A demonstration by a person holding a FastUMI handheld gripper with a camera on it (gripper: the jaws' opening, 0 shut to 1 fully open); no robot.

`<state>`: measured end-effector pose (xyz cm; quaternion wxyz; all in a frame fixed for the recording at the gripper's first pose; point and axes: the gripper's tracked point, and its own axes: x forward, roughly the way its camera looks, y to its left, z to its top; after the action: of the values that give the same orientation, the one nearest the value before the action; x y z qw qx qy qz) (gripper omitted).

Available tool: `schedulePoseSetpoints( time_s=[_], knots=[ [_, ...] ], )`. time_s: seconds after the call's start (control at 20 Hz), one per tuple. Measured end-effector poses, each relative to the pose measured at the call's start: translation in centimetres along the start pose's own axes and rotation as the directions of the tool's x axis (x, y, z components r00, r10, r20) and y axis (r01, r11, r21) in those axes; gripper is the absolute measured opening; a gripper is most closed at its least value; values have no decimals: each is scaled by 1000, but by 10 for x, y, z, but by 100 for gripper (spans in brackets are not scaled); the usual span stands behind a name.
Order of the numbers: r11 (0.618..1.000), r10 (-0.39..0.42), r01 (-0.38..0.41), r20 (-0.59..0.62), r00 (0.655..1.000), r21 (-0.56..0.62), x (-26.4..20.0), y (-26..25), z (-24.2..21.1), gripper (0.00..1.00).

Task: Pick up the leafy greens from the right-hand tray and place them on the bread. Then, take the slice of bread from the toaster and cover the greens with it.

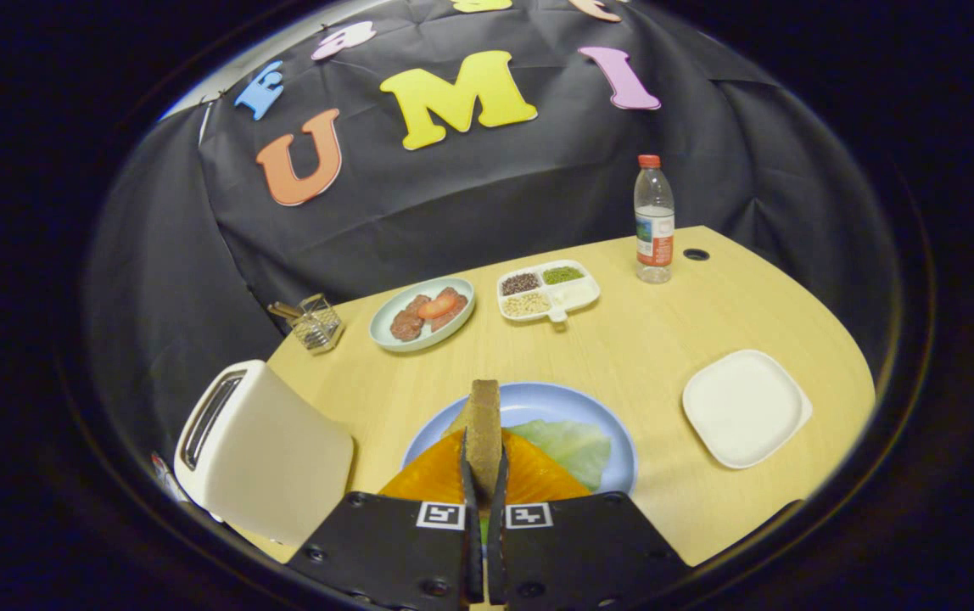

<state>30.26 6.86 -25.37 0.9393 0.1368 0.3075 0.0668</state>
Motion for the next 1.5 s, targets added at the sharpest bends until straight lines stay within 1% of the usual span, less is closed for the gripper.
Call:
schedulePoseSetpoints(
  time_s=[0.25, 0.3, 0.35, 0.5, 0.55, 0.6, 0.75, 0.9, 1.0, 1.15, 1.2, 1.35, 1.5],
  knots=[
    [998, -50, 47, -51, 997, -52, 13, -21, -17, 3],
    [996, -56, 52, -60, 997, -72, 14, -23, -20, 4],
    [995, -62, 57, -62, 996, -87, 15, -26, -22, 8],
    [990, -85, 76, -69, 994, -121, 19, -35, -25, 8],
    [989, -85, 75, -77, 993, -129, 20, -36, -29, 18],
    [988, -83, 72, -78, 993, -134, 19, -35, -27, 19],
    [989, -85, 79, -41, 996, -126, 13, -39, -17, 38],
    [989, -84, 81, -19, 996, -126, 0, -41, -11, 62],
    [990, -79, 77, -11, 997, -119, -12, -42, -8, 77],
    [990, -67, 72, 47, 997, -119, -41, -39, 6, 95],
    [990, -63, 72, 73, 995, -124, -53, -38, 11, 97],
    [987, -64, 84, 143, 988, -136, -94, -35, 26, 97],
    [976, -89, 129, 225, 970, -174, -140, -34, 39, 97]
  ],
)
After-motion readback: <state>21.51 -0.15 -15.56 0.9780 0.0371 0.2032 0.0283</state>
